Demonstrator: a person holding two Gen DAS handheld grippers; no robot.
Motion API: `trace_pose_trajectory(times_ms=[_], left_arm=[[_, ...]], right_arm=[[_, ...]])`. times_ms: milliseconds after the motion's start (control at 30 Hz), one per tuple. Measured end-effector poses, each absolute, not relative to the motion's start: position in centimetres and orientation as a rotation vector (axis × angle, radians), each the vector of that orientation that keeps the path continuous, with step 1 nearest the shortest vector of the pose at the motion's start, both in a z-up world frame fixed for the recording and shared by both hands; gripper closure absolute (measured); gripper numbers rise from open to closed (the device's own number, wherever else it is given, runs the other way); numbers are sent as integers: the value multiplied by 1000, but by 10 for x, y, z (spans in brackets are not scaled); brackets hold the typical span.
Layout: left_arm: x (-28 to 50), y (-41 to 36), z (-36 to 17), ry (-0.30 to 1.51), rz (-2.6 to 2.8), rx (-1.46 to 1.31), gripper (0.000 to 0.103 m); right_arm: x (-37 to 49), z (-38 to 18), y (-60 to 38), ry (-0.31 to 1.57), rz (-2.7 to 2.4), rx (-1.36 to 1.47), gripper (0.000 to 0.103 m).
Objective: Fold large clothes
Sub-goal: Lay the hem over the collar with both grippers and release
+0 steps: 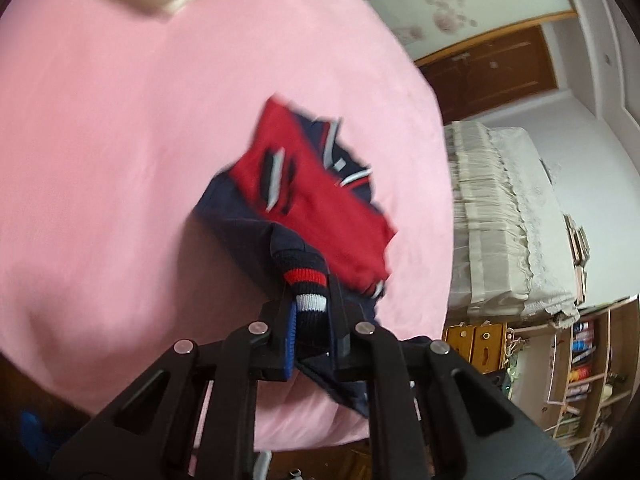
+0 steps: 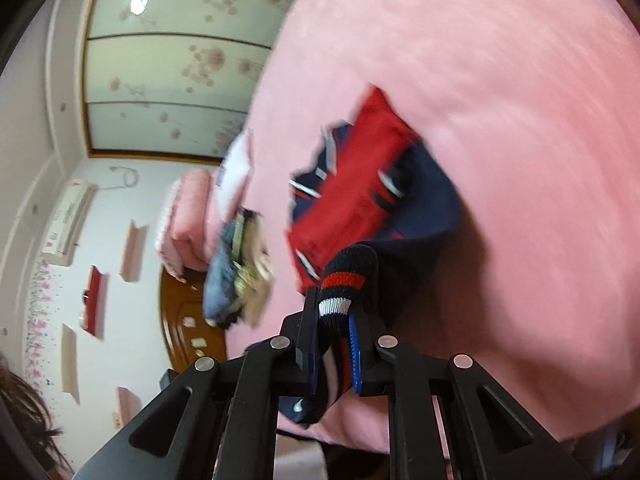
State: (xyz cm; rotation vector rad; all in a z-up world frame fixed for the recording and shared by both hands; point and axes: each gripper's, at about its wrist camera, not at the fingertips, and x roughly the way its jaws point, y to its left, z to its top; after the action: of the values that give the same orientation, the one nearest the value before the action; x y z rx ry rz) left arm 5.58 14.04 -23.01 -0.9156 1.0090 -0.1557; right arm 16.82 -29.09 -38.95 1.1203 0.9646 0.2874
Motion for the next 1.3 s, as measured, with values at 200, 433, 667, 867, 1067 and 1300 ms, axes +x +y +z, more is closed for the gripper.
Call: trace_pose_trajectory(times_ms=[200, 433, 667, 867, 1067, 1300], left_arm=[[118, 159, -202, 964, -190, -942, 94], [189, 168, -212, 1010, -168, -911, 94], [234, 156, -233, 1058, -117, -873, 94], [254, 149, -234, 1078, -42, -826, 88], [255, 163, -227, 1017, 23, -818, 78], [245, 157, -239, 1108, -40, -806, 78]], right_arm=[[230, -345, -296, 832, 253, 1149, 91], [294, -337, -293, 814, 198, 1120, 91], [355, -348, -284, 896, 151, 1060, 91], [394, -348, -282, 988, 119, 978, 86], [424, -341, -281, 986, 124, 919, 60], [431, -349, -273, 1058, 147, 844, 58]])
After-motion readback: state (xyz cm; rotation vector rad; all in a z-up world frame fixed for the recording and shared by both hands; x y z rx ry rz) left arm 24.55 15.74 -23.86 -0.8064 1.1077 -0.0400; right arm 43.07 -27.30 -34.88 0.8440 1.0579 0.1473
